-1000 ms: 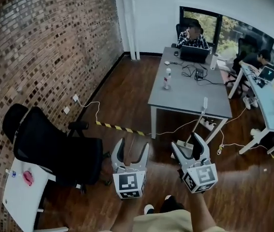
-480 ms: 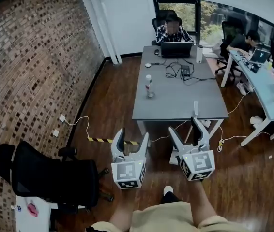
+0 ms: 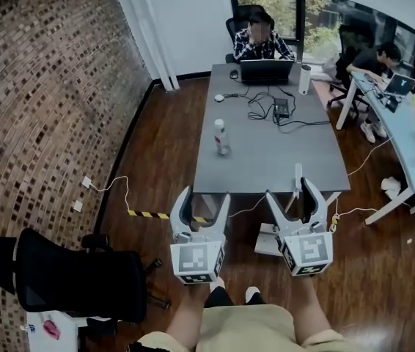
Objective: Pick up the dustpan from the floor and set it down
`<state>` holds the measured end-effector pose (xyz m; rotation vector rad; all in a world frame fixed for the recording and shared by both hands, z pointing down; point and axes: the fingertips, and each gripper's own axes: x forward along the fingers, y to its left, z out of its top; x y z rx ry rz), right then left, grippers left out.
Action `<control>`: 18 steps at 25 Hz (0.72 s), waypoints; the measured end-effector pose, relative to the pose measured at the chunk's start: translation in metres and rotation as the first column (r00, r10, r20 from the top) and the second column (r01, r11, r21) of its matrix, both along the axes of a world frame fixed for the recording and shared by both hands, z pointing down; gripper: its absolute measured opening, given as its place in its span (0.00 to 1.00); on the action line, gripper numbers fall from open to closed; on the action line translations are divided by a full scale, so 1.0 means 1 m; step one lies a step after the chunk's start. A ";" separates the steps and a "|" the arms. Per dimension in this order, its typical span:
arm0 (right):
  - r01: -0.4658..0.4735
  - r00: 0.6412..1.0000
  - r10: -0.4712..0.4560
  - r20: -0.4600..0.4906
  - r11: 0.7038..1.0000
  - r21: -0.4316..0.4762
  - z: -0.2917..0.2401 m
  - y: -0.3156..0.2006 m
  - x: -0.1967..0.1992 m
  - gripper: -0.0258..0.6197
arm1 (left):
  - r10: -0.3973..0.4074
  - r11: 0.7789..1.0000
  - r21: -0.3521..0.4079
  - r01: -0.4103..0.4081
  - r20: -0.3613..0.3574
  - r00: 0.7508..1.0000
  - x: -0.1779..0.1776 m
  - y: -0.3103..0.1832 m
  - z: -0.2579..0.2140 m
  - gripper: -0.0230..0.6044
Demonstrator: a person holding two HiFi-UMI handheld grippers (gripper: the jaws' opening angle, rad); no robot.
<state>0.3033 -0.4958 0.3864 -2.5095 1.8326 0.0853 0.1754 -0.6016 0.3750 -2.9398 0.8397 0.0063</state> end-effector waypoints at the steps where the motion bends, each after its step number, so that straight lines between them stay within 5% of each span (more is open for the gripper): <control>1: -0.016 1.000 0.016 -0.006 1.000 -0.004 0.002 -0.006 0.007 0.59 | 0.008 1.000 0.005 -0.008 -0.002 1.000 0.007 -0.007 -0.001 0.56; 11: -0.124 0.992 0.124 0.003 0.990 0.066 -0.009 -0.088 0.071 0.59 | 0.215 0.976 0.038 -0.215 -0.006 0.977 0.094 -0.097 -0.006 0.56; 18: -0.323 0.945 0.325 0.035 0.945 -0.054 0.038 -0.056 0.110 0.59 | 0.460 0.886 -0.051 -0.461 -0.022 0.888 0.164 -0.105 0.012 0.57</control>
